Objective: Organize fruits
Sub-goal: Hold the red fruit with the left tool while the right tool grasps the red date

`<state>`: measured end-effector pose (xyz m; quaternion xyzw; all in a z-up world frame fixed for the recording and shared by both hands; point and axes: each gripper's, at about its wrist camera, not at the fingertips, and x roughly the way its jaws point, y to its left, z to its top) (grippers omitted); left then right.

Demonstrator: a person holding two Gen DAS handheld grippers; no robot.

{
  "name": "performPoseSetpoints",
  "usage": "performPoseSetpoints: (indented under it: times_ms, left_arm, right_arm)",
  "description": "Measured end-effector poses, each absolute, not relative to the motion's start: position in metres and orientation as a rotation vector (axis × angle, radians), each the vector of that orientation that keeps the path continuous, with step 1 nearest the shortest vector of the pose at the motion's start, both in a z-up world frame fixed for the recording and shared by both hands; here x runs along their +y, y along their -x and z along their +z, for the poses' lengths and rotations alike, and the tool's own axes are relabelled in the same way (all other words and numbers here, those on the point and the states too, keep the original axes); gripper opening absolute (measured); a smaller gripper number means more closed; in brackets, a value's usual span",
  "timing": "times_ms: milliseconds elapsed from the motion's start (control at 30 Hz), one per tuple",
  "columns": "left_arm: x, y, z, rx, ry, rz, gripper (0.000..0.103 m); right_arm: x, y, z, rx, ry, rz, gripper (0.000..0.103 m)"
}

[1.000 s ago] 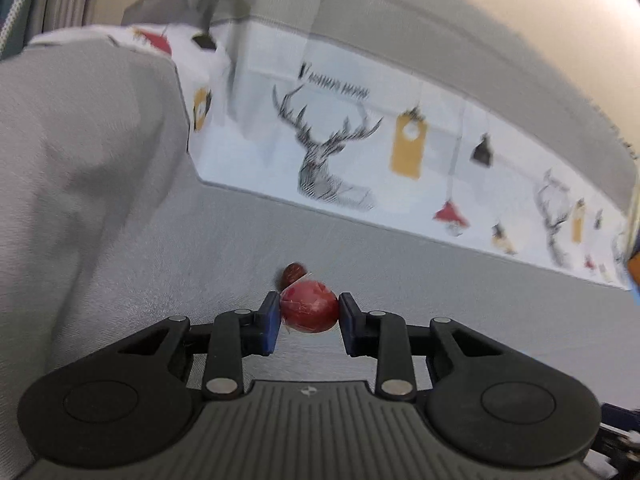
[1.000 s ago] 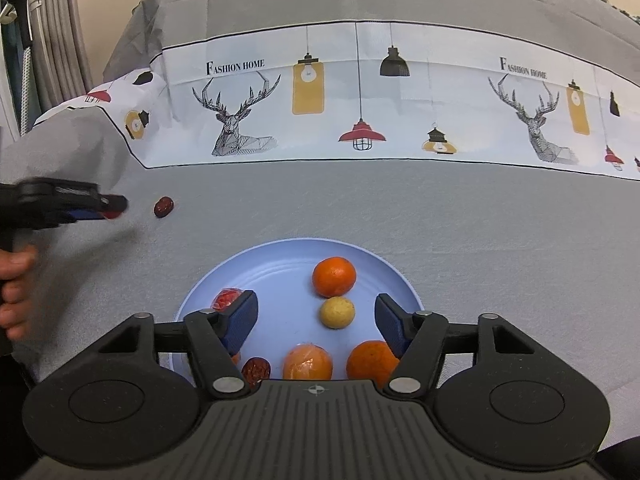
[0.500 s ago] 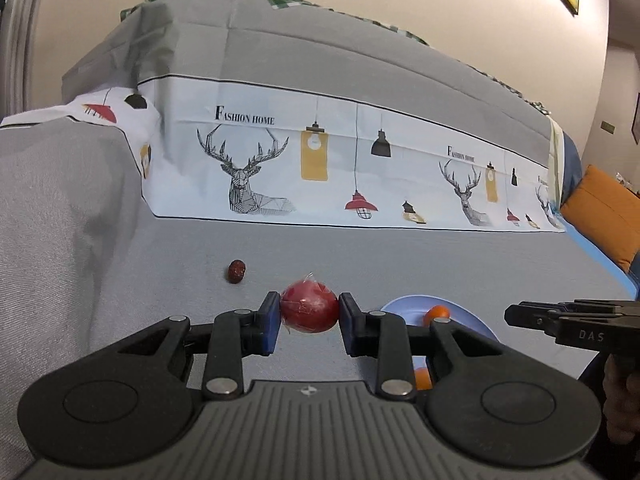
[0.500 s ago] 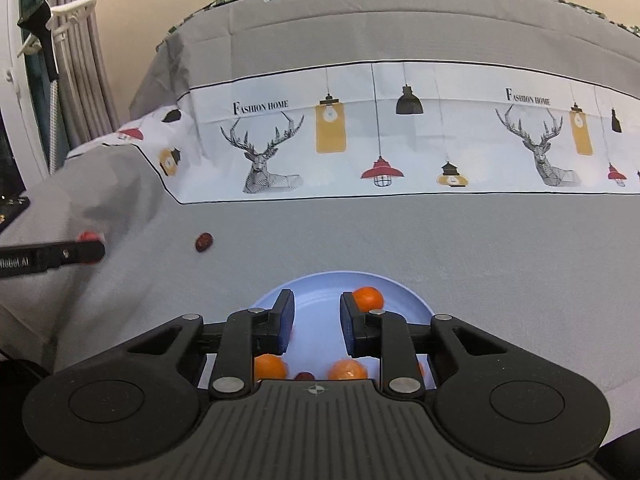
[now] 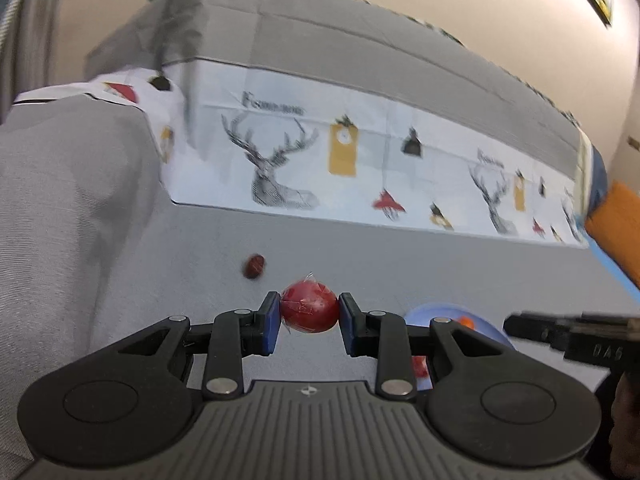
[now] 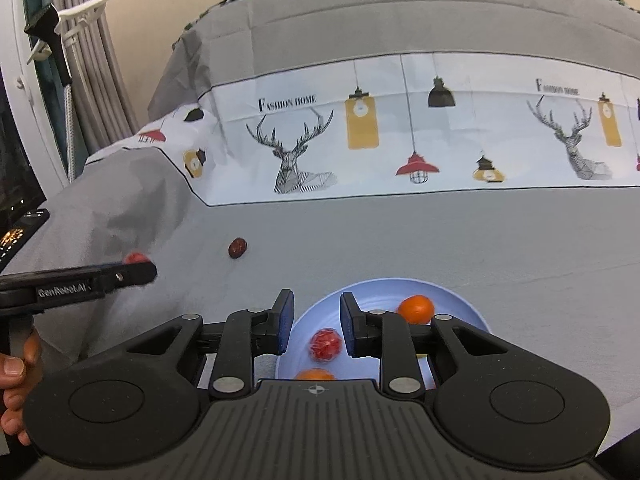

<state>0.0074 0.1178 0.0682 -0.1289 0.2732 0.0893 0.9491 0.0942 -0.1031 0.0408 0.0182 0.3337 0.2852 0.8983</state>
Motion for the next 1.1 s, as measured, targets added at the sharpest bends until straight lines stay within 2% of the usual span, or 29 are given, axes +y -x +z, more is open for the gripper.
performPoseSetpoints:
  times_ms: [167,233,367,467,533,600,800,867,900,933,967,1100]
  left_arm:
    - [0.127,-0.004,0.070,0.507,0.295,0.262,0.034]
    - [0.132,-0.005,0.069,0.509,0.307,0.284,0.034]
    - [0.139,-0.011,0.066,0.545,0.309,0.319,0.034]
    - [0.141,-0.011,0.064,0.558,0.302,0.311,0.034]
    - [0.142,-0.009,0.064,0.554,0.301,0.303,0.034]
    - [0.145,-0.008,0.063,0.555,0.316,0.302,0.034]
    - [0.150,-0.007,0.062,0.549,0.331,0.296,0.034]
    - [0.152,-0.006,0.062,0.546,0.344,0.299,0.034]
    - [0.152,-0.006,0.061,0.544,0.349,0.300,0.034]
    - [0.153,-0.005,0.061,0.543,0.351,0.302,0.034]
    - [0.153,-0.006,0.061,0.544,0.351,0.300,0.034]
    - [0.153,-0.004,0.060,0.546,0.358,0.300,0.034]
  right_arm:
    - [-0.067,-0.118,0.036,0.718,0.003,0.599,0.027]
    - [-0.047,-0.134,0.031,0.737,-0.006,0.597,0.033]
    - [0.002,-0.165,0.016,0.787,-0.030,0.632,0.036]
    - [0.042,-0.187,0.006,0.819,-0.028,0.657,0.042]
    - [0.066,-0.198,-0.001,0.826,-0.019,0.667,0.051]
    - [0.090,-0.210,-0.011,0.840,-0.003,0.665,0.056]
    - [0.133,-0.240,-0.044,0.913,0.038,0.641,0.056]
    - [0.144,-0.244,-0.056,0.948,0.097,0.623,0.052]
    - [0.147,-0.243,-0.057,0.929,0.123,0.615,0.044]
    - [0.149,-0.242,-0.057,0.910,0.153,0.613,0.030]
    - [0.148,-0.242,-0.056,0.908,0.167,0.622,0.022]
    - [0.126,-0.240,-0.043,0.910,0.138,0.639,0.022]
